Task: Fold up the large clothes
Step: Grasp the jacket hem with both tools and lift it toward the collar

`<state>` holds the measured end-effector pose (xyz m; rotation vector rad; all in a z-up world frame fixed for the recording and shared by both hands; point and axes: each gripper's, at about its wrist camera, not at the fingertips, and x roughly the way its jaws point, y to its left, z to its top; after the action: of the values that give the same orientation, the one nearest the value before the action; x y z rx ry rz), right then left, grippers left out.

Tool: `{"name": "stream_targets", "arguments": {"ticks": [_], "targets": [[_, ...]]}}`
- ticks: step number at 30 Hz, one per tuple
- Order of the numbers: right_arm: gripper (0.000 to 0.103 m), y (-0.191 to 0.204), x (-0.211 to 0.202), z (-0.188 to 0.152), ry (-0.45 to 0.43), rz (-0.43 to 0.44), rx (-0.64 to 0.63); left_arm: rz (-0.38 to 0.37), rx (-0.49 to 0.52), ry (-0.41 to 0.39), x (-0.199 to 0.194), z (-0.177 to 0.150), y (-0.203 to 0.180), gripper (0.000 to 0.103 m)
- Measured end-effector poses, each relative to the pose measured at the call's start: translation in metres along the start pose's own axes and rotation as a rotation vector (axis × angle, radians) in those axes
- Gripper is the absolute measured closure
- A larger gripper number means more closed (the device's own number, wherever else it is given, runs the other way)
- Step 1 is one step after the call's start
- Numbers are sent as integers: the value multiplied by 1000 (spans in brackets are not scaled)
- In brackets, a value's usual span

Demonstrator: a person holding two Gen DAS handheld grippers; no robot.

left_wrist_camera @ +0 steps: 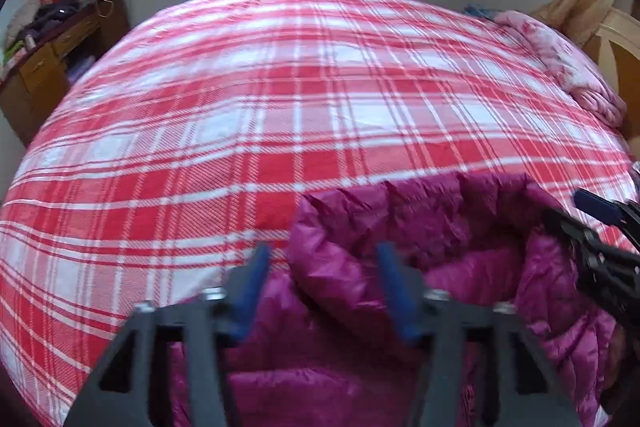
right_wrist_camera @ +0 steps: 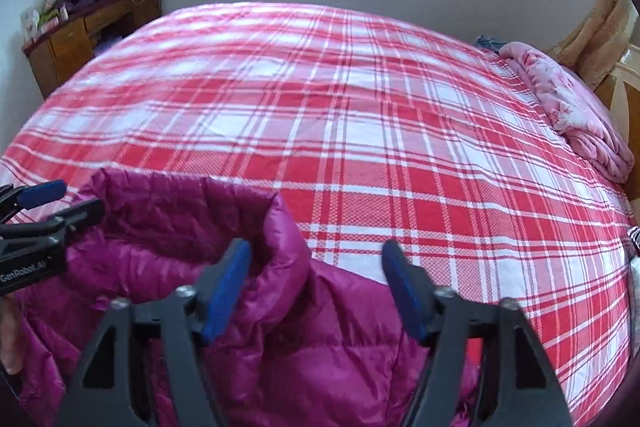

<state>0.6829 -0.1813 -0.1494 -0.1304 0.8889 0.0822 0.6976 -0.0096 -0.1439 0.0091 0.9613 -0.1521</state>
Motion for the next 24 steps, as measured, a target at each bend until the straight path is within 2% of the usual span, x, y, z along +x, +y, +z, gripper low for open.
{"name": "stream_targets", "arguments": {"ticks": [1,3,4,5,10,15,18,20,21,22,23,24], "targets": [[77,-1,1,-2,11,6,-4,-7,6,2,0,-2,-2,75],[82,-4,-1,-9,11,2,-15,-3,27,-18,-7,-6,-4,85],[89,-5,-3,-12,6,-4,-23,-3,37,-32,-12,-9,-5,87],[91,-6,-5,-15,1,-10,-33,-8,42,-41,-17,-12,-5,91],[95,-13,-20,-31,-32,-47,-53,10,57,-82,-34,-39,1,93],[96,-25,-14,-43,-5,-65,-31,15,53,-40,-24,-64,12,94],[95,-32,-23,-41,-42,-9,31,10,42,-44,-24,-65,14,94],[64,-34,-31,-35,-70,33,73,10,42,-49,-26,-65,12,94],[27,-32,-35,-31,-96,43,85,11,42,-50,-26,-65,12,94],[13,-30,-40,-29,-126,45,84,12,43,-50,-26,-66,12,94],[13,-25,-41,-26,-140,37,68,14,43,-50,-26,-67,12,94],[18,-18,-39,-20,-130,21,37,15,41,-50,-25,-68,14,94]]}}
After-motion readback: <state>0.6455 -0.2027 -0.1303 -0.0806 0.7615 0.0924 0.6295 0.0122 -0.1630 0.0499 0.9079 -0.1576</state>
